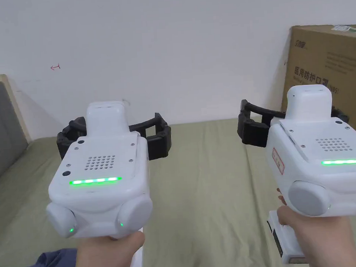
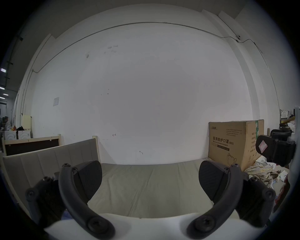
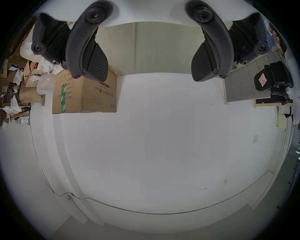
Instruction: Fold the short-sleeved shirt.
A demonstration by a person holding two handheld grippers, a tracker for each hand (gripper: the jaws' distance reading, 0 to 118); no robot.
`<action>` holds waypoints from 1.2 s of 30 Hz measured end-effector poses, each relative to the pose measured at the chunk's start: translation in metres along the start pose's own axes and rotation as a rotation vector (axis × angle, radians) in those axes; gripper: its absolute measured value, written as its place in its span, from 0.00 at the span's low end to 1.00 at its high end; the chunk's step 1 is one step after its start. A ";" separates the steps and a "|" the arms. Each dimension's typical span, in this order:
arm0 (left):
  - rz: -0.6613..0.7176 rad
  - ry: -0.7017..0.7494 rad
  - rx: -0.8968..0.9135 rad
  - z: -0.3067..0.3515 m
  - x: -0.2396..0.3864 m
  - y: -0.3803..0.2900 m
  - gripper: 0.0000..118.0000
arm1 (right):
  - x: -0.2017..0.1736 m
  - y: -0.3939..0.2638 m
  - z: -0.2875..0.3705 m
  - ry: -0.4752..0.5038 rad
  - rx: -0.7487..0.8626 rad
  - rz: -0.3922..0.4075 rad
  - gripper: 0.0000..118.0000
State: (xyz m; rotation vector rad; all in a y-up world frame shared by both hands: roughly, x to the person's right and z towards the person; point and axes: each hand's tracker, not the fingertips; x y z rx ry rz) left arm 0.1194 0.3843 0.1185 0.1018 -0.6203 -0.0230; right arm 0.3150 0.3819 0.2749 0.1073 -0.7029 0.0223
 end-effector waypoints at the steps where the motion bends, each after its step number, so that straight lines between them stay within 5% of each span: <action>1: -0.002 0.002 0.000 0.000 0.000 0.000 1.00 | 0.000 0.000 0.000 -0.001 -0.001 -0.002 0.91; 36: 0.007 -0.009 -0.008 0.003 0.000 -0.001 1.00 | 0.003 -0.004 0.002 -0.005 -0.010 -0.003 0.91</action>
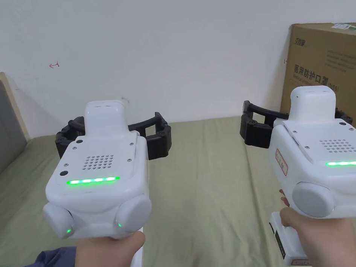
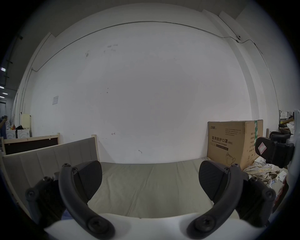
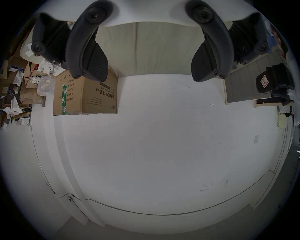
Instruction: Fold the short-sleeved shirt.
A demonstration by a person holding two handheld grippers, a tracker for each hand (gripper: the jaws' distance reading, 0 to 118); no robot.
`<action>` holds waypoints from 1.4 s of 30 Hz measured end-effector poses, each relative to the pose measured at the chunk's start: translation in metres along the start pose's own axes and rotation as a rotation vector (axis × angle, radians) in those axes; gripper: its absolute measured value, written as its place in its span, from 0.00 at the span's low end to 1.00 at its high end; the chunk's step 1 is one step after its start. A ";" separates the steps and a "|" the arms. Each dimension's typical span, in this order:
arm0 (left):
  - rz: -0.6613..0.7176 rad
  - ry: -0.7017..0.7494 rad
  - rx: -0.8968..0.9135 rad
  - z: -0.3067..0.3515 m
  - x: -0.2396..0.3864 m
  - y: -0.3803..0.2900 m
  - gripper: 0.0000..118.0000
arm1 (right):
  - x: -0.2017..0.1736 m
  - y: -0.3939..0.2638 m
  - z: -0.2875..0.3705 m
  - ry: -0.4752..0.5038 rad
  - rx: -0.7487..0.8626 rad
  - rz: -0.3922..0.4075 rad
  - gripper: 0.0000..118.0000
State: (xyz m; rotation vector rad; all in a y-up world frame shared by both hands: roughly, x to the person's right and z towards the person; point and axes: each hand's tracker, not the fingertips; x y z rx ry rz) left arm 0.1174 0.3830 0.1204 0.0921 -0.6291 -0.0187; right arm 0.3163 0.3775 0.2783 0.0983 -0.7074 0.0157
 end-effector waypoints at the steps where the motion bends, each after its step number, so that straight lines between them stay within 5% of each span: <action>1: -0.001 0.000 0.001 0.000 0.000 0.000 1.00 | 0.000 0.000 0.000 -0.001 0.000 0.001 0.91; 42: 0.051 0.025 0.003 -0.003 -0.009 0.002 1.00 | 0.001 -0.003 0.000 -0.001 0.013 0.007 0.91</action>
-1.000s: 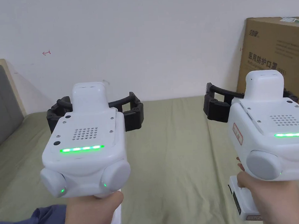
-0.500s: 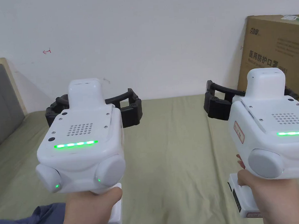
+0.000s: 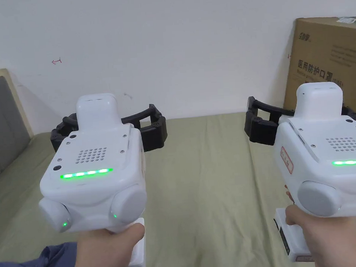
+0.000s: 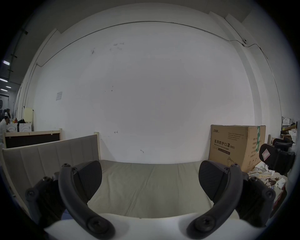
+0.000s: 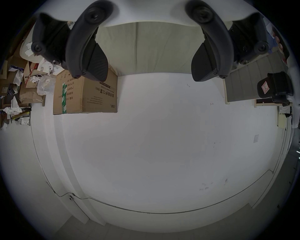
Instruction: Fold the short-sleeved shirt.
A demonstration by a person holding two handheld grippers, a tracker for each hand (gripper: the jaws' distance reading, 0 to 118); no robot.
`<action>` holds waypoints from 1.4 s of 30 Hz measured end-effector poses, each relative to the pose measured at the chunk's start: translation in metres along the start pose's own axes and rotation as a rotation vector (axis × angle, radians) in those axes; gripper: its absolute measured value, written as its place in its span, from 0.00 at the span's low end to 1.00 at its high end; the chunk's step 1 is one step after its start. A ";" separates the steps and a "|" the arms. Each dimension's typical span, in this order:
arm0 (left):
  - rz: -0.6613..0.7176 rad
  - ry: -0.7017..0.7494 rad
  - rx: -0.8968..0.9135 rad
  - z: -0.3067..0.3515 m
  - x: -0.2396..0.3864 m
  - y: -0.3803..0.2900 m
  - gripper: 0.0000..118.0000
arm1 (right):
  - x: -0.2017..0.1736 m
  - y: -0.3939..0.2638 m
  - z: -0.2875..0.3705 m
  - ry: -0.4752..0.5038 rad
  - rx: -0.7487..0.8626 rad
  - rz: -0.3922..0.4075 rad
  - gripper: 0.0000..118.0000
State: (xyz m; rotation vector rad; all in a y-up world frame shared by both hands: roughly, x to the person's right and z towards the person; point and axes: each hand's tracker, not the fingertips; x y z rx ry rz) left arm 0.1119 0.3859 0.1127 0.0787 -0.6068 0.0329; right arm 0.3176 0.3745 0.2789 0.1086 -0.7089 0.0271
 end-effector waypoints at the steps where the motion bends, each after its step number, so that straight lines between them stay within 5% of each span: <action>1: 0.001 -0.008 0.000 0.000 0.000 0.000 1.00 | 0.000 0.000 0.000 -0.002 0.000 0.007 0.91; 22: -0.039 -0.007 -0.004 0.001 0.000 -0.002 1.00 | 0.011 -0.002 0.002 0.003 -0.006 -0.085 0.91; 42: -0.063 -0.003 -0.025 -0.002 0.003 -0.004 1.00 | 0.001 -0.007 0.000 0.009 -0.021 0.042 0.91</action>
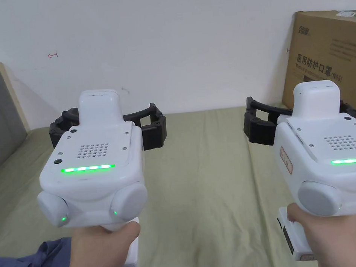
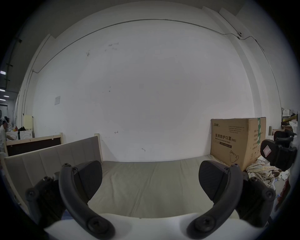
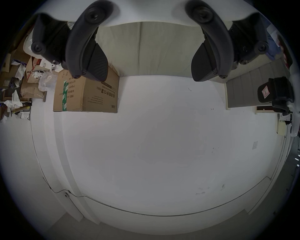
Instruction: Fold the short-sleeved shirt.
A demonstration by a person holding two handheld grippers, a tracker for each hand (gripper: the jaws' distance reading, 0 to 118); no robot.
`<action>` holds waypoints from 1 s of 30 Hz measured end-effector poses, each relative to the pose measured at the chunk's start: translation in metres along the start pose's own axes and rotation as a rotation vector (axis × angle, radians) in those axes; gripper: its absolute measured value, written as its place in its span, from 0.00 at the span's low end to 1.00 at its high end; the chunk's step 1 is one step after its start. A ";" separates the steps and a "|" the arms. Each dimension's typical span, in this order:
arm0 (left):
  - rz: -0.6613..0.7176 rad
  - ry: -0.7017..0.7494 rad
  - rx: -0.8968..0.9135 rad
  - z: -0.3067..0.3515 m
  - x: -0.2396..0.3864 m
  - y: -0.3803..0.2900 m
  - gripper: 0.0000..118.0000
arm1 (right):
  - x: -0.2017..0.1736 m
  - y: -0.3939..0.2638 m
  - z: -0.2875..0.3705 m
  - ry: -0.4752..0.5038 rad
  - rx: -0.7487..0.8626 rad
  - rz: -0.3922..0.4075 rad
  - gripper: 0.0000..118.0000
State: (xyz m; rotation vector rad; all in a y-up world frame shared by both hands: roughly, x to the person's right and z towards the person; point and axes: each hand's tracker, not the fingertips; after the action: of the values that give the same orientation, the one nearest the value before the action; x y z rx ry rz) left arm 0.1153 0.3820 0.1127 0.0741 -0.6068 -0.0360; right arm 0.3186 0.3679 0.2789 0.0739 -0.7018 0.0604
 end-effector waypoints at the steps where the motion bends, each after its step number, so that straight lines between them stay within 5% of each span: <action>1: 0.001 -0.004 0.000 0.000 0.000 0.000 0.99 | 0.000 0.000 0.000 0.003 -0.002 -0.004 0.91; 8: 0.002 -0.019 0.004 0.000 0.000 0.000 0.99 | -0.001 0.000 -0.002 0.014 -0.011 -0.016 0.91; 10: 0.006 -0.023 0.006 0.001 0.000 0.000 0.93 | 0.000 0.000 -0.002 0.028 -0.014 -0.020 0.84; 11: 0.005 -0.020 0.014 0.002 0.000 -0.001 0.83 | 0.000 -0.001 -0.002 0.033 -0.013 -0.017 0.70; 13: -0.033 0.012 0.018 0.003 0.003 0.000 0.19 | -0.001 -0.003 -0.001 0.038 -0.004 0.001 0.00; 14: -0.051 0.025 -0.007 0.000 0.003 0.000 0.00 | -0.002 -0.003 -0.004 0.028 -0.018 0.029 0.00; 17: 0.010 -0.018 -0.054 -0.004 -0.003 -0.001 0.00 | 0.000 -0.007 -0.002 0.086 -0.037 0.008 0.00; 25: 0.009 0.005 -0.090 -0.010 -0.008 -0.011 0.00 | -0.014 -0.010 -0.002 0.035 -0.033 0.066 0.00; 30: -0.112 0.071 -0.134 0.004 -0.053 -0.028 0.00 | -0.063 -0.021 -0.017 0.095 -0.072 -0.011 0.00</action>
State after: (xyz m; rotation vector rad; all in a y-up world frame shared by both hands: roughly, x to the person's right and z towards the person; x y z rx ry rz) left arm 0.0690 0.3570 0.0831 -0.0207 -0.5278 -0.1820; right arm 0.2828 0.3471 0.2240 0.0051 -0.6079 0.0282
